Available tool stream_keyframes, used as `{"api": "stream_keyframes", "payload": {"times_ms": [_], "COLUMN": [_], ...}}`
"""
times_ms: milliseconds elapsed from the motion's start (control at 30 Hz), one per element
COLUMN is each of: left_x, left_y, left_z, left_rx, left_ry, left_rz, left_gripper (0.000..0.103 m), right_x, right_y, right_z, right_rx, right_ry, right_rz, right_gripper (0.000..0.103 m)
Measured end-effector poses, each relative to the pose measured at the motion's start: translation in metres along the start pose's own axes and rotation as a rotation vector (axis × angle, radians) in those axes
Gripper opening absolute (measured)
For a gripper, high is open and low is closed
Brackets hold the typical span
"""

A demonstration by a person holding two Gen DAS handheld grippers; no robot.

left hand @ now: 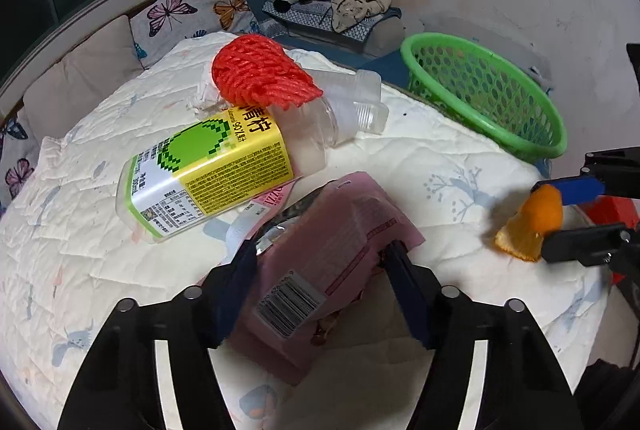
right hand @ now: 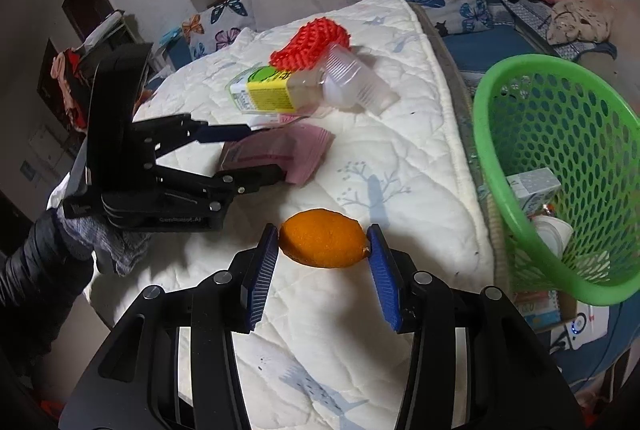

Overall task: Collect trash
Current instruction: 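Grasp the pink snack wrapper with the left tool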

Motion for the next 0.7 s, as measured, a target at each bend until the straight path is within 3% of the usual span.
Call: {"api": "stream_keyframes", "payload": {"times_ms": [133, 167, 333, 433, 533, 600, 633, 667, 700], "left_x": [0.009, 0.011, 0.02, 0.023, 0.026, 0.028, 0.029, 0.031, 0.033], "left_y": [-0.001, -0.001, 0.004, 0.007, 0.008, 0.006, 0.005, 0.004, 0.003], "left_z": [0.002, 0.004, 0.0, -0.002, -0.002, -0.002, -0.002, -0.001, 0.0], "left_rx": [0.013, 0.016, 0.096, 0.13, 0.132, 0.113, 0.103, 0.09, 0.067], "left_ry": [0.02, 0.022, 0.07, 0.074, 0.069, 0.055, 0.044, 0.033, 0.034], "left_rz": [0.028, 0.032, 0.034, 0.035, 0.037, 0.043, 0.047, 0.055, 0.063], "left_gripper": [0.043, 0.034, 0.014, 0.011, 0.015, 0.032, 0.056, 0.064, 0.064], "right_x": [0.005, 0.006, 0.012, 0.015, 0.018, 0.019, 0.019, 0.019, 0.019], "right_y": [-0.003, -0.004, -0.007, -0.008, -0.008, -0.009, -0.009, -0.009, -0.009], "right_z": [0.005, 0.006, 0.01, 0.012, 0.013, 0.013, 0.013, 0.013, 0.013], "right_rx": [-0.01, -0.013, -0.025, -0.031, -0.036, -0.038, -0.039, -0.04, -0.041], "right_ry": [0.007, 0.008, 0.018, 0.021, 0.02, 0.021, 0.02, 0.021, 0.022], "right_rz": [0.015, 0.019, 0.039, 0.047, 0.053, 0.055, 0.055, 0.055, 0.055], "right_gripper": [0.046, 0.046, 0.046, 0.046, 0.046, 0.046, 0.046, 0.046, 0.046]}}
Point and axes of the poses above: each gripper's, at about its wrist camera, not at the fingertips, and x roughly against the way its jaws point, z to its right, y to its underside, the point moved 2 cm from there along -x, roughly the way its jaws point, and after that the axes turned 10 degrees about z, right-handed, at the moved point
